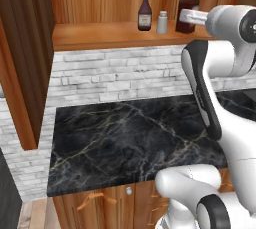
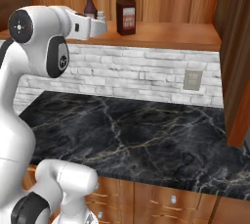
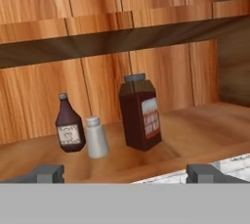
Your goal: Collect the paprika, ketchup, and shaker from the cabinet and place them next to the stove.
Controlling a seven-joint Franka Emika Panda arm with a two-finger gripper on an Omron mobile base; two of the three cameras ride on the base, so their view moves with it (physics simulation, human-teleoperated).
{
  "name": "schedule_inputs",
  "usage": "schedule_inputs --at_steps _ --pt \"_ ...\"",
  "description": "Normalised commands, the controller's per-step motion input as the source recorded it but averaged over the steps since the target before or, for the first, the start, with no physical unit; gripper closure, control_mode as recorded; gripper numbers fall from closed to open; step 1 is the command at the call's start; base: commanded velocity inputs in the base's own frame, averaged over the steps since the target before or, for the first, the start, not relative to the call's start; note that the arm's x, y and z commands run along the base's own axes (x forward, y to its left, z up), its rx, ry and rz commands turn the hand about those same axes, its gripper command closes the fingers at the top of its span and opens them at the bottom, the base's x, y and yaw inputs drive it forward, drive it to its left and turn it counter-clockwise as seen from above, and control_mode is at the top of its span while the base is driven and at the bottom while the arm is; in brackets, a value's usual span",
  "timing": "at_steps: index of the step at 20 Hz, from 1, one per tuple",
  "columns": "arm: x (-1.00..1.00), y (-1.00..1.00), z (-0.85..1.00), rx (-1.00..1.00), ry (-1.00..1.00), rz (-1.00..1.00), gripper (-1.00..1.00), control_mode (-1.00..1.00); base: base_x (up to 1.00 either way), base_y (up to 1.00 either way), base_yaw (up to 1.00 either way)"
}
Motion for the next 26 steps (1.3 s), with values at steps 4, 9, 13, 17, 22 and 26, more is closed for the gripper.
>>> schedule_inputs --at_steps 4,9,13,17,22,26 --pt "0.00 -0.02 0.22 0.00 0.00 -0.02 -1.00 -1.00 0.00 0.00 0.00" --pt "0.03 -0.05 0.22 0.00 0.00 -0.01 -1.00 -1.00 0.00 0.00 0.00" --pt "0.05 0.00 0.23 0.00 0.00 -0.02 -1.00 -1.00 0.00 0.00 0.00" --pt "0.18 -0.15 0.18 0.00 0.00 0.00 -1.00 -1.00 0.00 0.00 0.00" --pt "0.46 -0.02 0.07 0.00 0.04 0.00 -1.00 -1.00 0.00 0.00 0.00" --pt "0.62 -0.01 0.01 0.00 0.13 0.00 -1.00 -1.00 0.00 0.00 0.00"
